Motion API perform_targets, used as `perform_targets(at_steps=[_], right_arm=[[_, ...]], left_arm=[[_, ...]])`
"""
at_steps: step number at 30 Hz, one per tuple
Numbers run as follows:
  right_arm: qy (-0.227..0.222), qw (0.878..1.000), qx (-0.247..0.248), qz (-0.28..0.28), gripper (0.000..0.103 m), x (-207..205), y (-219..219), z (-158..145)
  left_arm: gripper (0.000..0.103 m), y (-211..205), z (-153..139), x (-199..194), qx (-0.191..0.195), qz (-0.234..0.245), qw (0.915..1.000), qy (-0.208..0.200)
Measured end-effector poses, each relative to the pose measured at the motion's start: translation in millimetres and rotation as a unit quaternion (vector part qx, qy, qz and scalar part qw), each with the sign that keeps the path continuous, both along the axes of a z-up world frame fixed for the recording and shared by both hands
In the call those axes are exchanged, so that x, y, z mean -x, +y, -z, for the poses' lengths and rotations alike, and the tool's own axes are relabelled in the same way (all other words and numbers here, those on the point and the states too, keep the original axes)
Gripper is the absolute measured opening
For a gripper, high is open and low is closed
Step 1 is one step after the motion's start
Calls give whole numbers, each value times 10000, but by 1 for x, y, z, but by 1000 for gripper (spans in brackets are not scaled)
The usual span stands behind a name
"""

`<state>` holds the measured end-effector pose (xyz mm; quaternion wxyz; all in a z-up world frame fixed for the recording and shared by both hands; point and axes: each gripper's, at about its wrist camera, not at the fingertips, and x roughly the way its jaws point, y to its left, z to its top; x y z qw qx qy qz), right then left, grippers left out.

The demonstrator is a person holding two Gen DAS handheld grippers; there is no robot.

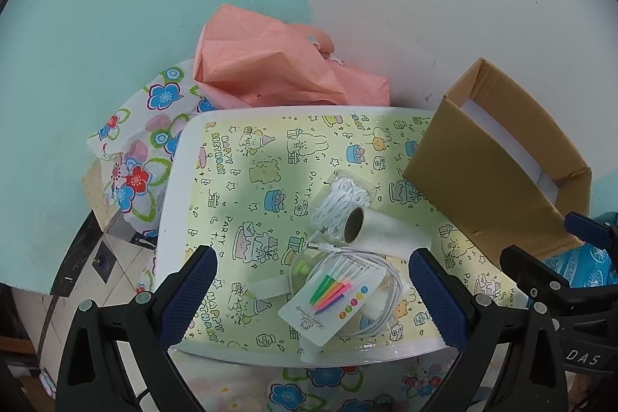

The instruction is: Organize objects

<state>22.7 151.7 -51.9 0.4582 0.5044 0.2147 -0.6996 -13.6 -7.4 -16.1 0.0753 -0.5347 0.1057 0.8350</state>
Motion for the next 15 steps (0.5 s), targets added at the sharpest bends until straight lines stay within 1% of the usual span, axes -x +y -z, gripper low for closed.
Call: perform_targets(at_steps=[10,15], right_arm=[[44,9999,87,-130,103,-2,5,-11],[17,9997,117,-193,103,-3,7,-13]], left_arm=[[101,-3,-12,-7,-20,13,9999,128],[101,-4,-12,-11,11,32,9999,137]])
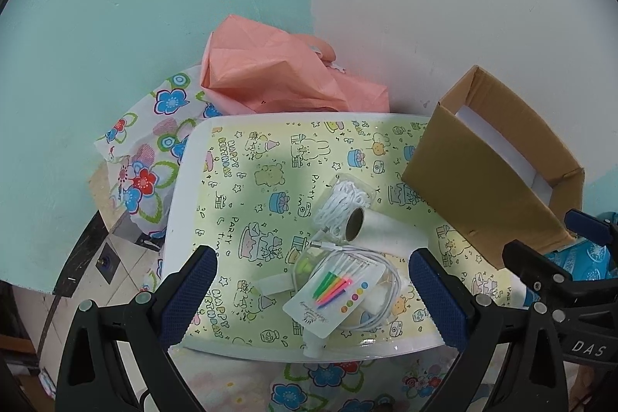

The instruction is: Organize objects

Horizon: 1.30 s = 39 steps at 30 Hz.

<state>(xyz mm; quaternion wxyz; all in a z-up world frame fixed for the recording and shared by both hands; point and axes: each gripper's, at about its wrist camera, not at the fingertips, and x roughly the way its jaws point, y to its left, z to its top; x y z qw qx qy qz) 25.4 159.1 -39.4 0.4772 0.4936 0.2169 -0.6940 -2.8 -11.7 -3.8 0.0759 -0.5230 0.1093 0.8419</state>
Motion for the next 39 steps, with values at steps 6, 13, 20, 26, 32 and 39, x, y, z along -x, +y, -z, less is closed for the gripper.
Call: perform_targets(at_steps=[6,13,20,26,32,39], right_arm=[[16,9999,-8,-119,102,-1,2,0],[1,9998,-62,-185,103,1,-2,7],[11,9992,-151,-362,102,-3,-12,17],[-24,9978,-359,-550,102,-7,-25,35],[-85,9949,-594,-817,103,-13,-38,57],[-348,9843,-645,-1606,102,-21,-47,77]], left_arm=[[101,0,2,-2,70,53,10000,26],[101,-3,14,3,122,98,9999,-10],[101,-9,32,12,118,67,9998,-157],[101,-16,50,21,194,37,9994,-275],[101,-20,68,25,309,122,9992,-232],[101,-33,89,29,238,203,9984,-479]])
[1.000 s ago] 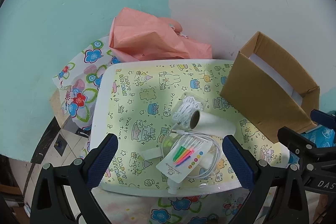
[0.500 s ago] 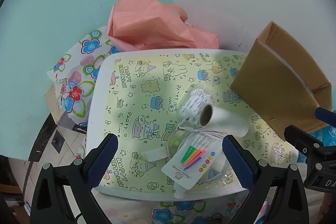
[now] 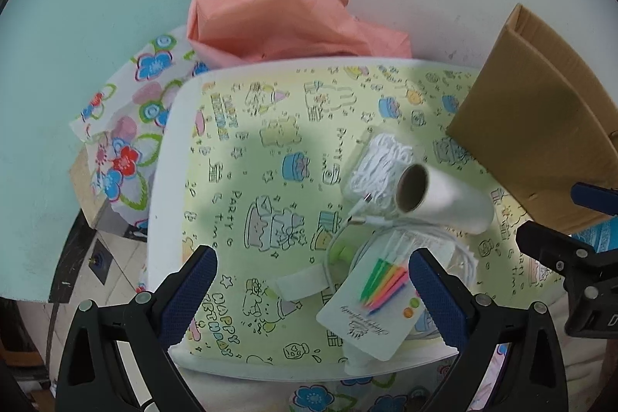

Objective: Organize objects
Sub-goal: 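Grasp the coloured pen card with the left tool while the right tool grasps the white lint roller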

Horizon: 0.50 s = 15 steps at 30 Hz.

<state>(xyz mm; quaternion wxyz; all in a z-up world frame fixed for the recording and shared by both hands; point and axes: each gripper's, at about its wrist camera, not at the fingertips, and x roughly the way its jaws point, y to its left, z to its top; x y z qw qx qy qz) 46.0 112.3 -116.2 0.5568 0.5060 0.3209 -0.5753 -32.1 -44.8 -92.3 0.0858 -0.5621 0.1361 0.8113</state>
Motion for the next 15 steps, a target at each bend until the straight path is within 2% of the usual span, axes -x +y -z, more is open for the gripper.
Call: perform_targets(at_steps=[3,9,15], right_arm=[[-122,9995,-45,-284,102,-7,-3,8],[84,9968,-66,-791,97,-19,-9,18],[1,9915,-177,-1291,92,-21,-8,28]], left_arm=[[101,-9,8,3,-59,-92,9999,-120],[101,-17,21,4,-6,-64,9997,-235],[101,-9,30,-7,8,270,9990,-355]])
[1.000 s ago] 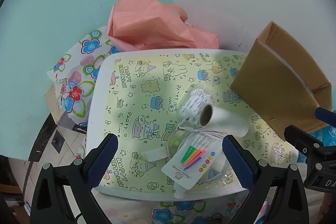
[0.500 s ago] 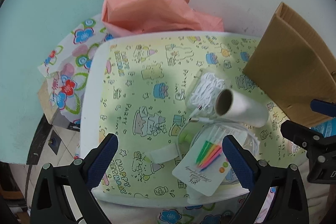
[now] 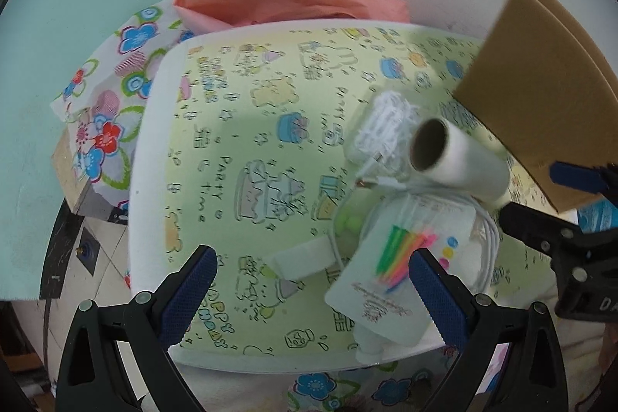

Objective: Organize objects
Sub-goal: 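Grasp the coloured pen card with the left tool while the right tool grasps the white lint roller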

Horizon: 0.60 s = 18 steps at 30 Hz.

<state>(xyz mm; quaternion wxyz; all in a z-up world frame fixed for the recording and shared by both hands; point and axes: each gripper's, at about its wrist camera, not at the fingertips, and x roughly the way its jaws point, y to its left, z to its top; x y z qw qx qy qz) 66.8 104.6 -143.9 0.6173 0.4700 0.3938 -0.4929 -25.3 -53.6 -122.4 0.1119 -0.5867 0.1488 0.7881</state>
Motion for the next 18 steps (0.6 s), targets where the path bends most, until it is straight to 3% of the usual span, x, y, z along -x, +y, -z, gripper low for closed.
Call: perform_targets(at_steps=[5,8,18], right_arm=[[370,9993,-22,55,90,5,0,9],[321,9994,-108,79,90,10,-1,13],[342,9992,-179,-120,90,11,-2,17]], left_arm=[[101,20,13,-11,159,457,9987,-158],[101,31,19,-15,212,670,9974,-181],[101,43,25,-15,-47,828,9954,-470]])
